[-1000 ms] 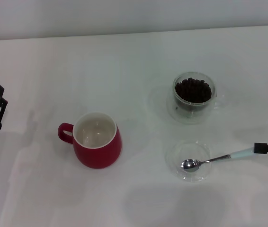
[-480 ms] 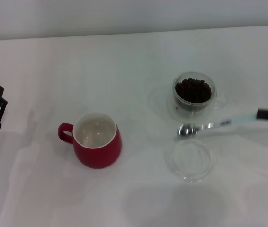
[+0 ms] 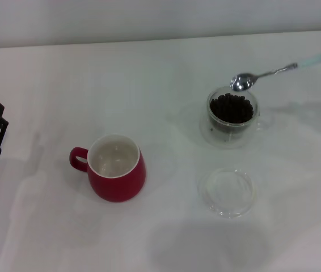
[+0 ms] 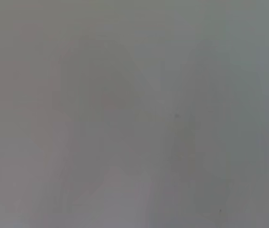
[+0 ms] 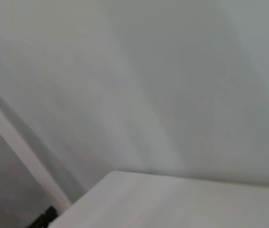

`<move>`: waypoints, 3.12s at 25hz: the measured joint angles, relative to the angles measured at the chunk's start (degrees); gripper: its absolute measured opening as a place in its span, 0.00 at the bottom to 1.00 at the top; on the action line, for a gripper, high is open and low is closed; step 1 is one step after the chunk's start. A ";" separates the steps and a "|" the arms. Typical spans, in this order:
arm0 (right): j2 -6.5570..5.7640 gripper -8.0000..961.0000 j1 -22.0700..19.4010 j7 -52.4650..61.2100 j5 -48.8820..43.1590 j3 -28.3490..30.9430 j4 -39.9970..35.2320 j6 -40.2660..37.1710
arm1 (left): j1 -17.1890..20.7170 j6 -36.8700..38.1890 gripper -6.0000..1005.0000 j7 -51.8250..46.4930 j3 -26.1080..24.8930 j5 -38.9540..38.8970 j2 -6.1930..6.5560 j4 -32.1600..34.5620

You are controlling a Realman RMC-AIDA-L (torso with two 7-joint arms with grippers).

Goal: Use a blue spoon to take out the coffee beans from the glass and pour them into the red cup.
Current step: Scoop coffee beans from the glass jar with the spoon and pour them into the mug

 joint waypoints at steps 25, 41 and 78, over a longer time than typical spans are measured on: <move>7.45 0.18 5.06 -15.35 -6.90 -0.06 7.88 8.50 | -0.43 -0.26 0.71 0.00 0.00 0.12 0.00 -0.19; 8.64 0.18 5.25 -8.17 -9.31 -0.06 7.66 10.57 | -0.44 -0.35 0.71 0.00 0.00 0.12 0.00 -0.25; 8.42 0.20 4.32 26.43 -9.58 0.03 7.15 18.11 | -1.68 0.01 0.71 0.43 0.00 0.12 0.26 -2.46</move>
